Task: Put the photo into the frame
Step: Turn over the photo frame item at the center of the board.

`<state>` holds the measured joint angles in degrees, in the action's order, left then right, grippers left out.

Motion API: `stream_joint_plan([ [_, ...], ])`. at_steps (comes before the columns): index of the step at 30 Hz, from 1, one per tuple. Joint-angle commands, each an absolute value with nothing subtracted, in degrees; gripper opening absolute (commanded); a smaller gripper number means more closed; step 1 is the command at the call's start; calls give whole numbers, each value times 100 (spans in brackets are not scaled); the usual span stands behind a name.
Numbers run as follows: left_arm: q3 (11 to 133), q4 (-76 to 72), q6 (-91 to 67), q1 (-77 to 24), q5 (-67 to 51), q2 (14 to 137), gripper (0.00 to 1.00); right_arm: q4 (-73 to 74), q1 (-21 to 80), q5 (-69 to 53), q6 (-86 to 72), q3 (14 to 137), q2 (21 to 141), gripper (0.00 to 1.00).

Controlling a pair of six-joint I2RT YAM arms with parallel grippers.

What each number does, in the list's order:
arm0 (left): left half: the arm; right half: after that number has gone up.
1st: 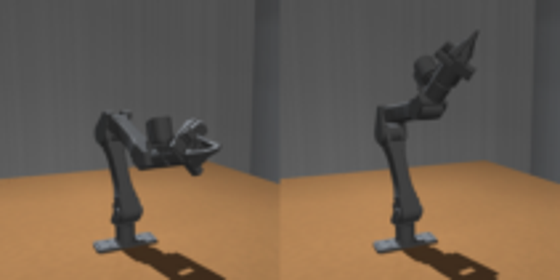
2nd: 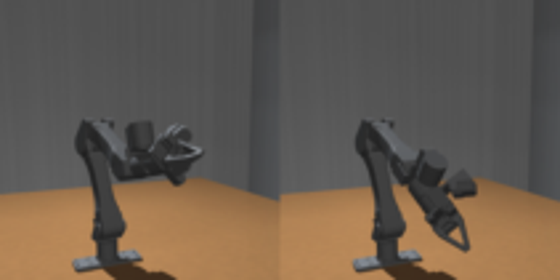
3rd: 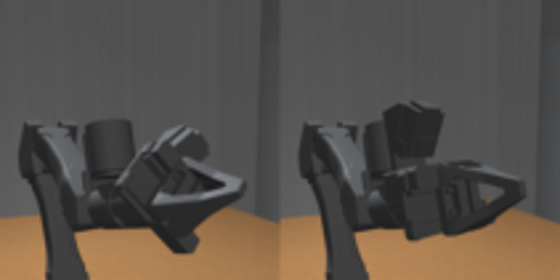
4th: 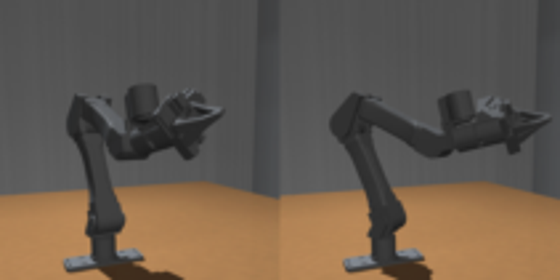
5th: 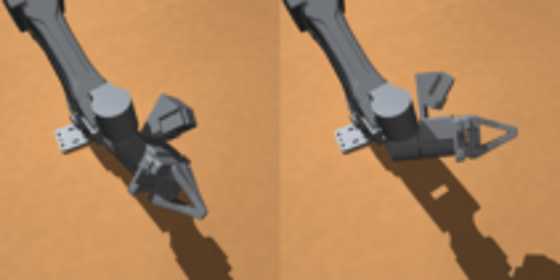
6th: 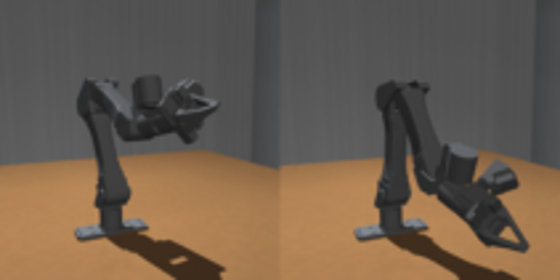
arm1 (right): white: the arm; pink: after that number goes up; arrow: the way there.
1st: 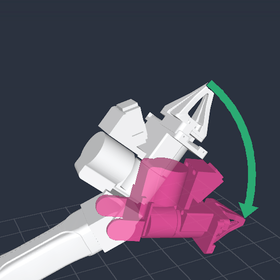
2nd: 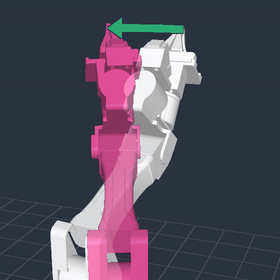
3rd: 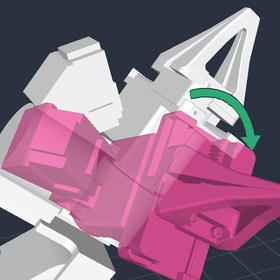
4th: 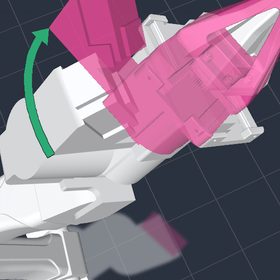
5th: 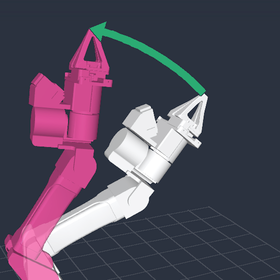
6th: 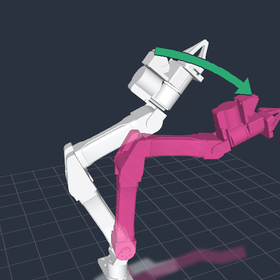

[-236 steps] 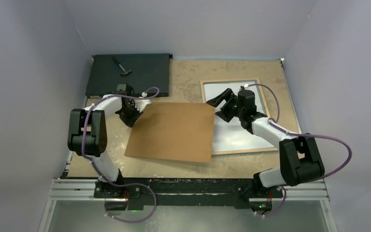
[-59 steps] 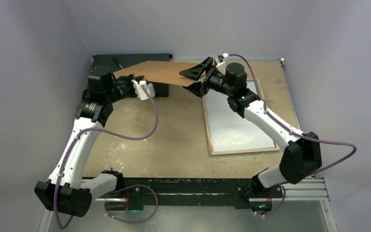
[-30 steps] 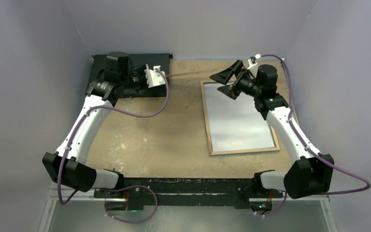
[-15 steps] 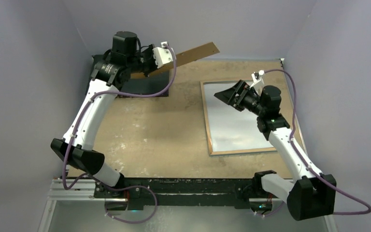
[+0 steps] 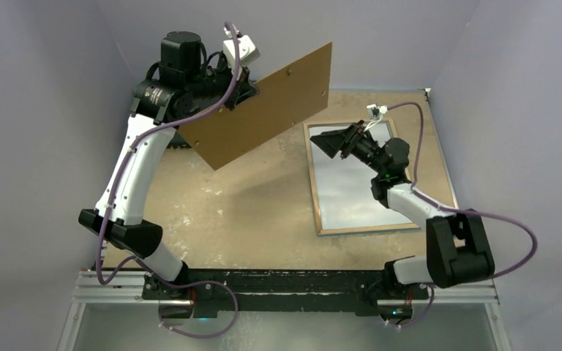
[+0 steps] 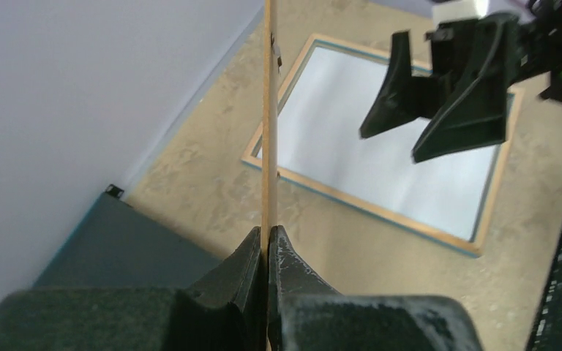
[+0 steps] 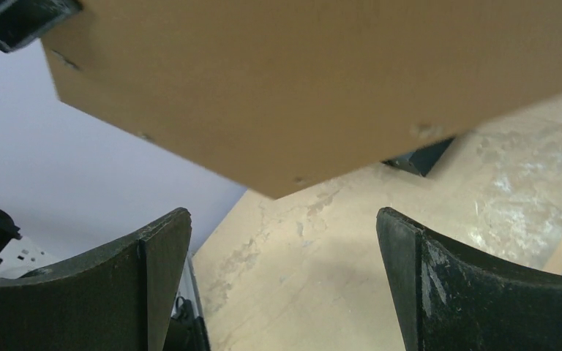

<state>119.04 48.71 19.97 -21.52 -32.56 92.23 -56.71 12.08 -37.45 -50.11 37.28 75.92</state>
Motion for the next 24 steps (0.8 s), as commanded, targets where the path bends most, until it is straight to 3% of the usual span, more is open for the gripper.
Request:
stream_joint_plan([
  [1, 12107, 3909, 754, -2180, -3626, 8854, 0, -7688, 1455, -3885, -5337, 3823, 8205, 99],
  [10, 11431, 3665, 651, -2180, -3451, 8592, 0, -8231, 2551, -2990, -5571, 3489, 9175, 99],
  [17, 11781, 3557, 99, -2114, -3573, 8698, 0, -9996, 2619, -2730, -6119, 3372, 9989, 99],
  [24, 12256, 3216, -1075, -1719, -4058, 8870, 0, -10493, 2628, -2622, -6340, 3879, 10448, 99],
])
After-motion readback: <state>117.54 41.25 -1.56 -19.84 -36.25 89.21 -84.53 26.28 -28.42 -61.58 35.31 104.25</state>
